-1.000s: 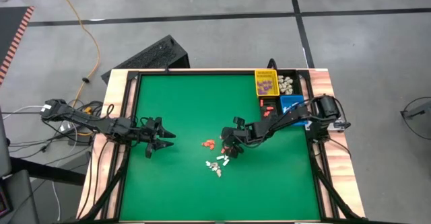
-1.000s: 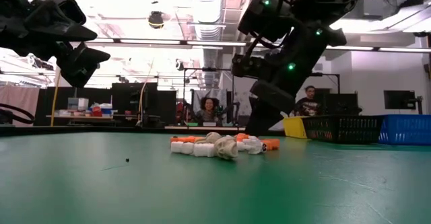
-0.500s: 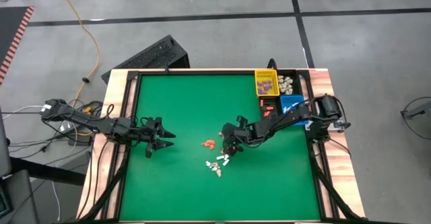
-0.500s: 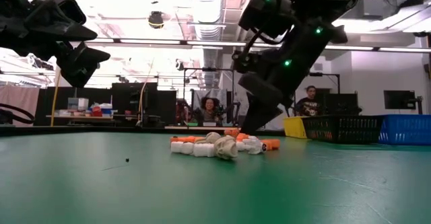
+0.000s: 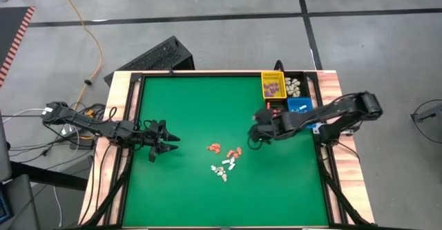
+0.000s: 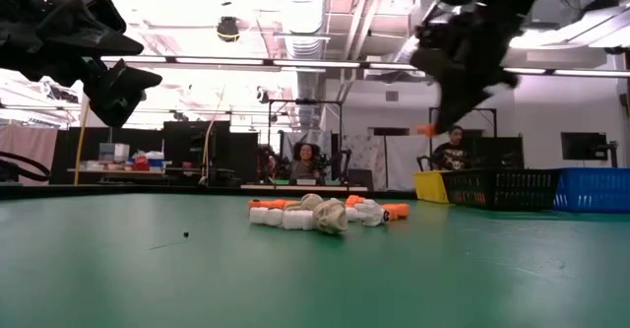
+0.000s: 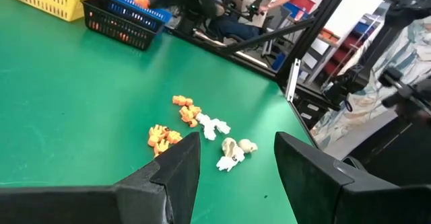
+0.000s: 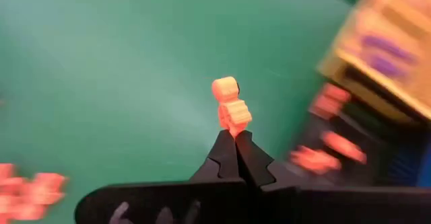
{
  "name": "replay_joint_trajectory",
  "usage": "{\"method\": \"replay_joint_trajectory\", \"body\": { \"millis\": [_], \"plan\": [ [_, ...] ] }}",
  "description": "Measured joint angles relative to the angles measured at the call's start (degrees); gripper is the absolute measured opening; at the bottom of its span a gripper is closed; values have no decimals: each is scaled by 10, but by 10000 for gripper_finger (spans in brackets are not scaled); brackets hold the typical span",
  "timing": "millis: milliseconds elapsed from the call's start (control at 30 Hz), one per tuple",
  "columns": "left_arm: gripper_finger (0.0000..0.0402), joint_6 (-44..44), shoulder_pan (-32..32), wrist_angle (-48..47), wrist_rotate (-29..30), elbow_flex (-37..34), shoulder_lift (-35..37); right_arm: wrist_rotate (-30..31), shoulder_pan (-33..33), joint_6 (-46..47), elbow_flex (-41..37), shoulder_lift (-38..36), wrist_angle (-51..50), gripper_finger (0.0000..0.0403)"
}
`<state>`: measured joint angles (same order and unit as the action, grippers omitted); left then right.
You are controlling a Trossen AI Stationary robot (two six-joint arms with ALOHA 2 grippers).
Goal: Sort Halloween decoration
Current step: Put the orange skeleton toy into the bottom black basket
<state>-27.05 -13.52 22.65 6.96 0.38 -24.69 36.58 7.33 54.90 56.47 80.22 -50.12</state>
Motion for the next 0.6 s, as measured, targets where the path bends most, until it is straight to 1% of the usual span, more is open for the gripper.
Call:
{"method": "replay_joint_trajectory", "body": {
  "millis": [100,200,367,500,600],
  "plan": [
    [180,0,0,0,0,0,0,15,-4,70,0,-24,-90,3],
    [180,0,0,2,-1,0,0,14,-13,109,0,-31,-139,3],
    [180,-3,0,4,-1,0,0,11,-40,117,0,-28,-166,3],
    [180,-7,0,4,-3,0,0,9,-75,110,0,-13,-192,3],
    [180,-12,0,4,-6,0,0,-3,-103,77,0,-5,-176,4]
  ]
}}
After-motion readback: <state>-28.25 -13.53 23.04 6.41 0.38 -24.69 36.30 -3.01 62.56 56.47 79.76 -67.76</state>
